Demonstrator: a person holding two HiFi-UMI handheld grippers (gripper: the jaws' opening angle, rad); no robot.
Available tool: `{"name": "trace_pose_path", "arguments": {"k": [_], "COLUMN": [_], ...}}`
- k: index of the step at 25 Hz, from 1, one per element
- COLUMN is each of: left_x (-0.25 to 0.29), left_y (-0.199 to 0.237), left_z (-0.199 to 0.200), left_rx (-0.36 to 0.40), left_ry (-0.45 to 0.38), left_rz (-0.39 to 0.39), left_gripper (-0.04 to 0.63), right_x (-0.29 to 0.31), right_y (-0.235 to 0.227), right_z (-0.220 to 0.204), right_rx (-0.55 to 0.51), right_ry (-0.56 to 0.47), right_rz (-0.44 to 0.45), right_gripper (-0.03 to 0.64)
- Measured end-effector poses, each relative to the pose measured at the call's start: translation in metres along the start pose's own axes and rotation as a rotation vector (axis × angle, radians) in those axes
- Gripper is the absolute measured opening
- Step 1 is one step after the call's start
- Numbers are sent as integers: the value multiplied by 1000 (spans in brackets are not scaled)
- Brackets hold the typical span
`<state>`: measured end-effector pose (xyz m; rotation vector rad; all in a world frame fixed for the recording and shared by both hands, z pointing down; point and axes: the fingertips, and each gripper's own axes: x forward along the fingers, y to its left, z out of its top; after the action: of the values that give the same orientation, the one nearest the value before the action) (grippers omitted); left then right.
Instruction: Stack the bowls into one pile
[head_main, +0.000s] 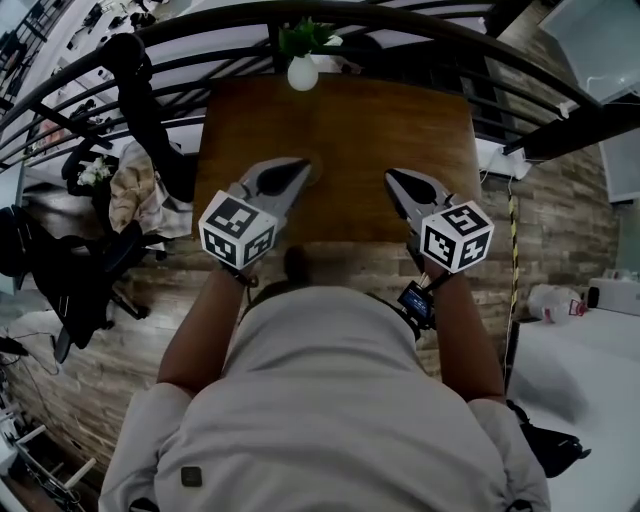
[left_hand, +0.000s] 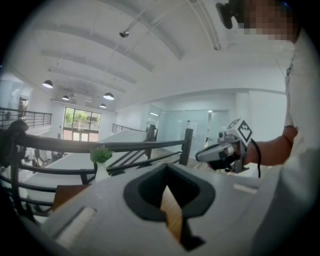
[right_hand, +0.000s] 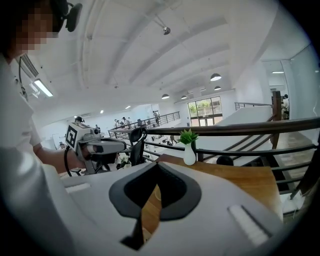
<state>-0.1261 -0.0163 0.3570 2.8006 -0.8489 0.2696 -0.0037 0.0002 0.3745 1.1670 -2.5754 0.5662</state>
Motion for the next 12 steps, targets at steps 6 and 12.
{"name": "trace_pose_path", "arguments": {"k": [6, 12], "left_x": [-9, -23], "left_y": [-68, -142], "left_z": [-25, -63], "left_rx": [4, 2], "left_ry": [9, 31], "left_rz": [32, 57], "left_gripper": [5, 5], "right_x": [-57, -115], "right_y": [18, 37], "right_z": [-37, -89], "right_rx": [-33, -61], "right_ry": [-25, -24], "right_rz": [36, 56], "right_gripper": [7, 6]}}
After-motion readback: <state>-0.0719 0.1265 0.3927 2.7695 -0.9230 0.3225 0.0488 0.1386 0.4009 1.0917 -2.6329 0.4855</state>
